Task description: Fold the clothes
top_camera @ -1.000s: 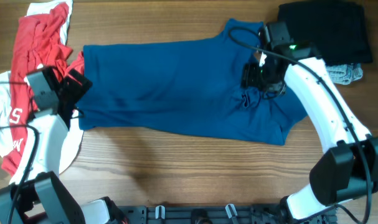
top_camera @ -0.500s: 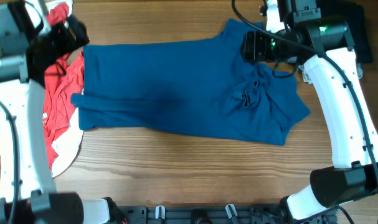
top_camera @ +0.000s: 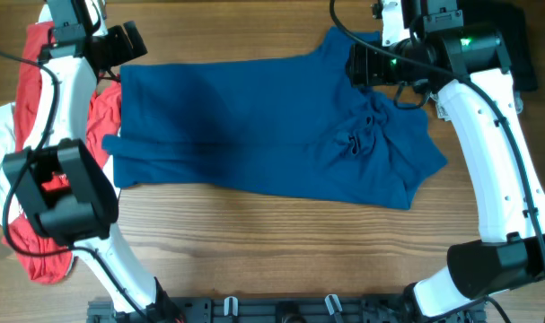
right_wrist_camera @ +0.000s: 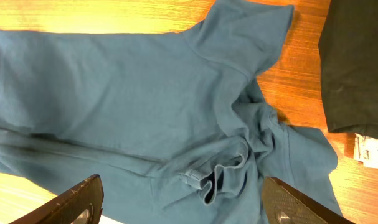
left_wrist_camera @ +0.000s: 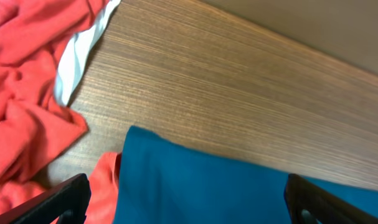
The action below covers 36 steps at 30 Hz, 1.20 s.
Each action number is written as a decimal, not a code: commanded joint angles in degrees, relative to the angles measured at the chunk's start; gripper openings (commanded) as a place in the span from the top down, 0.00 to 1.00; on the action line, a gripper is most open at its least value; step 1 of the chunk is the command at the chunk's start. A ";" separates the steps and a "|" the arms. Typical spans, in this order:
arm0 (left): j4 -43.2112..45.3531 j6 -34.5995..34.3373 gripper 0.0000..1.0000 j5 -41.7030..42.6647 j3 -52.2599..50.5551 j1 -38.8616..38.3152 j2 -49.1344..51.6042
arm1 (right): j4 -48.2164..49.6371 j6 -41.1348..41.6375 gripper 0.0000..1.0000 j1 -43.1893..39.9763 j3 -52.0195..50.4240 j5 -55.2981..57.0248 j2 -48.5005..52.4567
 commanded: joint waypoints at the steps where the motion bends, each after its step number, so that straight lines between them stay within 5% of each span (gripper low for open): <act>1: 3.72 2.38 0.00 -0.55 0.74 -0.11 5.03 | -0.72 0.42 0.18 -0.13 1.16 1.01 1.46; 19: 15.78 7.50 0.06 -1.16 0.74 -0.28 16.61 | -2.45 0.85 0.19 -0.13 1.16 0.98 3.41; 28: 17.27 7.45 0.18 -0.70 0.74 -1.14 20.13 | -2.56 1.90 0.18 -0.13 1.16 0.98 3.41; 30: 16.72 7.45 0.28 -0.72 0.72 -1.36 20.50 | -2.54 1.90 0.18 -0.13 1.16 0.98 3.43; 33: 16.61 7.45 0.61 -0.74 0.74 -1.36 20.50 | -2.54 1.90 0.19 -0.13 1.16 0.98 3.41; 36: 16.13 7.43 0.83 -0.96 0.74 -1.36 20.50 | -2.54 1.90 0.19 -0.13 1.16 0.98 3.43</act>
